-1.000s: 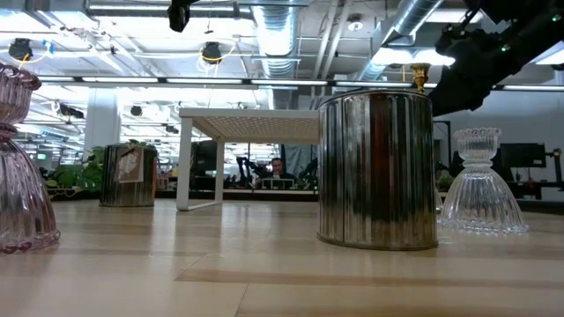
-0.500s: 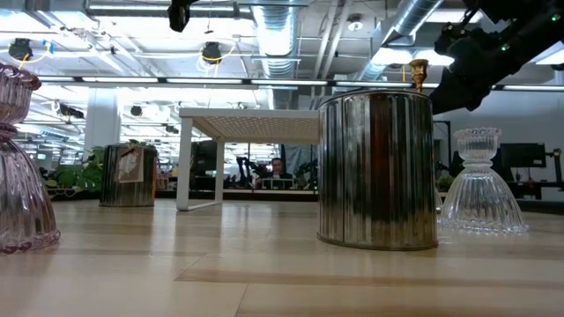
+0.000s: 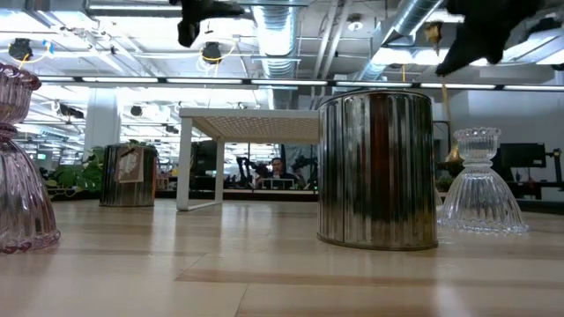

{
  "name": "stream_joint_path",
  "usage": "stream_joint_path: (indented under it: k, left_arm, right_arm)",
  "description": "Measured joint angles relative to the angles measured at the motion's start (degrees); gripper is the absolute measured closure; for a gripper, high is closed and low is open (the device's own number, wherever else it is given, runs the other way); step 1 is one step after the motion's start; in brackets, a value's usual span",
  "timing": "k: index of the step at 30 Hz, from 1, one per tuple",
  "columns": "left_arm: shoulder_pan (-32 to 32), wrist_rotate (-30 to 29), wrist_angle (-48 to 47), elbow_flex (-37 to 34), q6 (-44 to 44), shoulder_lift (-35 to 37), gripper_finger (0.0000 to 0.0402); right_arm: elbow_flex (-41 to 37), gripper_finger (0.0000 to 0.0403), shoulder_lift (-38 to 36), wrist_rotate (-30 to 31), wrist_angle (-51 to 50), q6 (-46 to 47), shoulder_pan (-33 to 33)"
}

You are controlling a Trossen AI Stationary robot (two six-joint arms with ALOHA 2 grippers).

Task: Pick & Place candle stick holders
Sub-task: Put the top gold candle holder on the shelf

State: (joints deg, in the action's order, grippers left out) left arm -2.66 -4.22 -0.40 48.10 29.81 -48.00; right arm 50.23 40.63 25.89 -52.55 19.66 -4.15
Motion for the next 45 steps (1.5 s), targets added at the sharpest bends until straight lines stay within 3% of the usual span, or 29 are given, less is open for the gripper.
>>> stream_joint_path:
  k: [6, 12, 18, 24, 30, 42, 45]
  left_arm:
    - [0.0, 2.0, 0.5, 0.0, -6.2, -2.6, 0.0241]
    - [-0.4, 0.8, 1.8, 0.0, -12.2, -3.5, 0.0177]
    - [-4.0, 3.2, 4.6, 0.1, -16.0, -6.1, 0.0132]
    - [-7.3, 12.6, 12.8, 0.1, -17.6, -10.0, 0.0142]
    - [-8.9, 17.3, 13.7, 2.9, -20.4, -13.7, 0.0146]
    - [-10.2, 17.9, 14.8, 4.5, -21.0, -16.6, 0.0148]
    - [-10.0, 17.8, 15.0, 4.6, -21.0, -16.1, 0.0165]
  right_arm:
    - [11.8, 0.0402, 3.1, -0.2, -4.0, -2.1, -1.4]
    - [21.3, 0.0402, 11.1, -1.1, -0.9, -9.2, -1.7]
    - [27.8, 0.0403, 23.0, -11.6, 7.2, -16.4, -1.6]
    - [33.2, 0.0403, 33.6, -20.2, 15.7, -22.8, -1.7]
    - [37.5, 0.0403, 39.9, -27.4, 22.4, -27.2, -1.6]
    - [40.5, 0.0403, 44.1, -33.1, 25.7, -29.5, -2.3]
    - [40.6, 0.0403, 44.1, -33.1, 25.8, -30.1, -2.9]
